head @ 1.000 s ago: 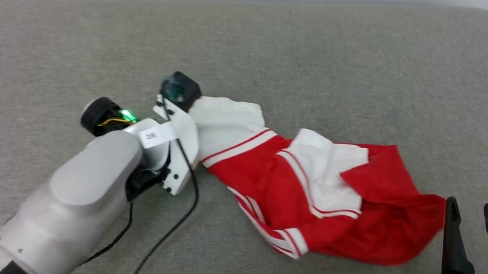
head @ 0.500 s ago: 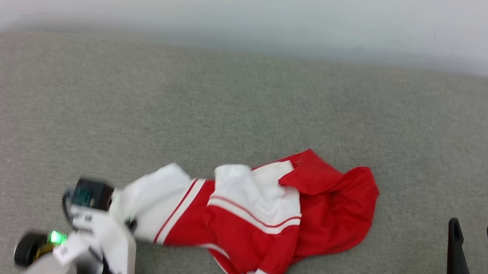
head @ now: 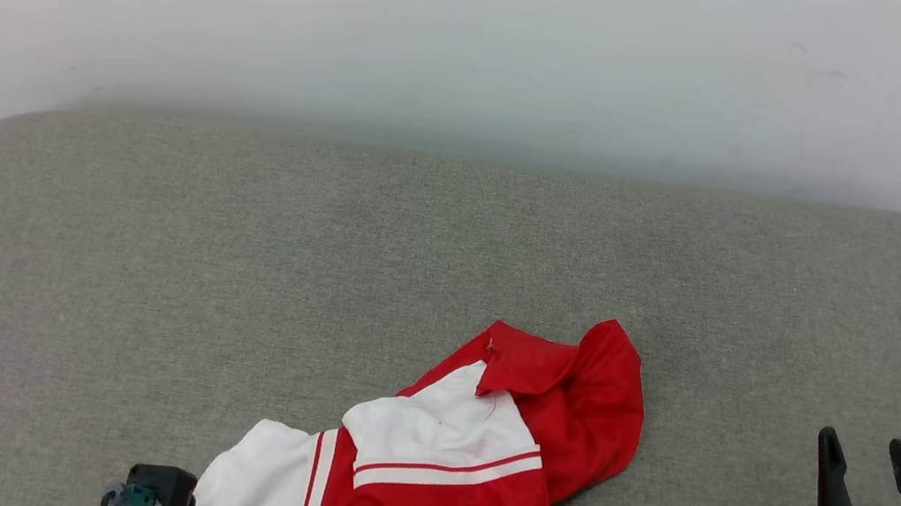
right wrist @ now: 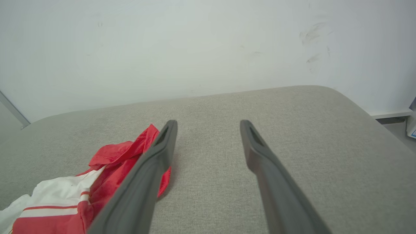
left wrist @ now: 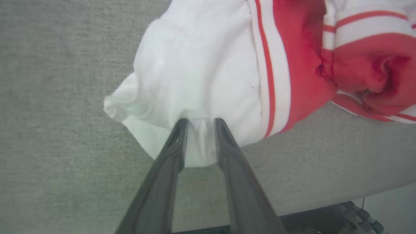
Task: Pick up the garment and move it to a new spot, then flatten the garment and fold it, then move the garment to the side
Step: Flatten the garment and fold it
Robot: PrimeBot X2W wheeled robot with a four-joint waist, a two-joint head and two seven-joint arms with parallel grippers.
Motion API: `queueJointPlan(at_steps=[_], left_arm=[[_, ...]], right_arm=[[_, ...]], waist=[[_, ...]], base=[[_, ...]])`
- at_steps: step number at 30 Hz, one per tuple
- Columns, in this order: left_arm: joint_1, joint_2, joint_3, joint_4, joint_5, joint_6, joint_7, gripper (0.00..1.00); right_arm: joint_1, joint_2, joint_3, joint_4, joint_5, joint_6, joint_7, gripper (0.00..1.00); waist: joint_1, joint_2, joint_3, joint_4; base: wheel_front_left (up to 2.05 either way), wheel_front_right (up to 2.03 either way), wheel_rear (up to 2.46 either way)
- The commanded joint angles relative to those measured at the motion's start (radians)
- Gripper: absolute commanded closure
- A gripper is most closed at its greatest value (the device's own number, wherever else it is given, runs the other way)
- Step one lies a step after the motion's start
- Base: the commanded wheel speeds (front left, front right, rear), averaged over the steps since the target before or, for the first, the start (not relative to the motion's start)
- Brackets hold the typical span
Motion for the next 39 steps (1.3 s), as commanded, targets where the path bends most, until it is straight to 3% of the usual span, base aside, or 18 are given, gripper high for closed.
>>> queueJointPlan(at_steps=[1, 8, 13, 20, 26, 27, 28, 29, 30, 31, 39], left_arm=[[-0.016, 0.001, 0.005, -0.020, 0.018, 0.004, -0.029, 0.00], [-0.080, 0.001, 0.009, -0.086, 0.112, 0.009, -0.159, 0.00], [-0.160, -0.020, -0.006, -0.105, 0.162, -0.012, -0.213, 0.00], [-0.270, -0.051, -0.046, -0.038, 0.106, -0.095, -0.095, 0.00], [-0.356, -0.040, -0.087, 0.056, 0.052, -0.172, 0.072, 0.00], [-0.391, -0.027, -0.100, 0.121, 0.018, -0.208, 0.162, 0.00], [-0.397, -0.026, -0.100, 0.125, 0.013, -0.217, 0.166, 0.00], [-0.400, -0.030, -0.102, 0.126, 0.008, -0.226, 0.165, 0.07], [-0.402, -0.032, -0.103, 0.125, 0.009, -0.231, 0.160, 0.58], [-0.401, -0.034, -0.105, 0.125, 0.003, -0.240, 0.164, 1.00], [-0.440, -0.035, -0.127, 0.089, 0.076, -0.243, 0.093, 1.00]], right_arm=[[0.016, 0.000, 0.000, -0.009, -0.005, -0.001, 0.004, 0.00], [0.019, 0.000, 0.003, -0.019, 0.002, -0.001, 0.011, 0.00], [0.021, 0.000, 0.000, -0.022, 0.004, -0.001, 0.014, 0.00], [-0.007, 0.000, 0.019, -0.015, 0.009, -0.001, 0.019, 0.00], [-0.029, 0.000, 0.036, 0.002, 0.017, -0.001, 0.011, 0.00], [-0.043, 0.000, 0.041, 0.021, 0.024, -0.001, 0.002, 0.00], [-0.043, 0.000, 0.038, 0.026, 0.028, -0.001, 0.001, 0.00], [-0.044, 0.000, 0.036, 0.029, 0.027, -0.001, -0.004, 0.00], [-0.046, 0.000, 0.034, 0.032, 0.028, -0.001, -0.006, 0.00], [-0.046, 0.000, 0.032, 0.035, 0.029, -0.001, -0.009, 0.00], [-0.043, 0.000, 0.015, 0.043, 0.025, -0.001, -0.018, 0.00]], waist=[[0.0001, 0.0000, -0.003, 0.003], [0.0001, 0.0000, -0.008, 0.003], [0.0001, 0.0000, 0.000, 0.004], [0.0001, 0.0000, 0.037, -0.013], [0.0001, 0.0000, 0.078, -0.038], [0.0001, 0.0000, 0.100, -0.066], [0.0001, 0.0000, 0.103, -0.069], [0.0001, 0.0000, 0.104, -0.071], [0.0001, 0.0000, 0.105, -0.073], [0.0001, 0.0000, 0.106, -0.075], [0.0001, 0.0000, 0.077, -0.079]], base=[[0.00, 0.00, 0.00], [0.00, 0.00, 0.00], [0.00, 0.00, 0.00], [0.00, 0.00, 0.00], [0.00, 0.00, 0.00], [0.00, 0.00, 0.00], [0.00, 0.00, 0.00], [0.00, 0.00, 0.00], [0.00, 0.00, 0.00], [0.00, 0.00, 0.00], [0.00, 0.00, 0.00]])
